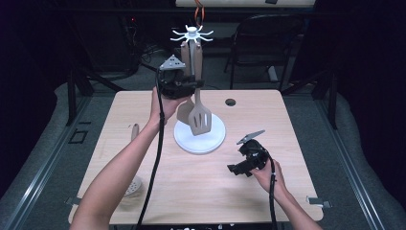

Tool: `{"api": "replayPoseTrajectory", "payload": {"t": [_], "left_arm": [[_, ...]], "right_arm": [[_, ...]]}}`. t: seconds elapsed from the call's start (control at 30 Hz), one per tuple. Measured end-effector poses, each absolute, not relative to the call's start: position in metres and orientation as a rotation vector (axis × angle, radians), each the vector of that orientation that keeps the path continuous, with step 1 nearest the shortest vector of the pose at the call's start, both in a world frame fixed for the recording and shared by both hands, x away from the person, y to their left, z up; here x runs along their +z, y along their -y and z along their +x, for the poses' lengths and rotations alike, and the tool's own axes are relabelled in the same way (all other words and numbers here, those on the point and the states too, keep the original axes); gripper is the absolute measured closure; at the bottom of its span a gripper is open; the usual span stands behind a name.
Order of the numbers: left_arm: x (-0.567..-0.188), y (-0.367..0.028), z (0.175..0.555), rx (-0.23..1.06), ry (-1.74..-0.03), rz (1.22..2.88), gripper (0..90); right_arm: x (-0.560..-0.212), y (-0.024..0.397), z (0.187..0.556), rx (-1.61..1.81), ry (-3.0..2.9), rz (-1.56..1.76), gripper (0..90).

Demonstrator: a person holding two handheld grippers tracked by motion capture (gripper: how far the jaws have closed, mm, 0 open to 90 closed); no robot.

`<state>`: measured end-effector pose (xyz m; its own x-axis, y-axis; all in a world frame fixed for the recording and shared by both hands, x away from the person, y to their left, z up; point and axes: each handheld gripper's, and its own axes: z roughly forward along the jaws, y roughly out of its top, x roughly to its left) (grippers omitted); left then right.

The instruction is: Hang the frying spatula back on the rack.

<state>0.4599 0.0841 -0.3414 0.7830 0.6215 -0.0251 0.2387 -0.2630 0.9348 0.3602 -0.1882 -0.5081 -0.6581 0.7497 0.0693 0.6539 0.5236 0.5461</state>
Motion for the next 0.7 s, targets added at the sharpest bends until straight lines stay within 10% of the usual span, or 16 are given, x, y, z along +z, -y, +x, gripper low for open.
{"api": "replayPoseTrajectory", "payload": {"t": [0.7], "left_arm": [[-0.343, -0.095, 0.440, 0.351, -0.668, 1.879, 21.8]], "right_arm": [[-0.511, 0.187, 0.361, 0.824, -2.589, 1.193, 9.4]]}}
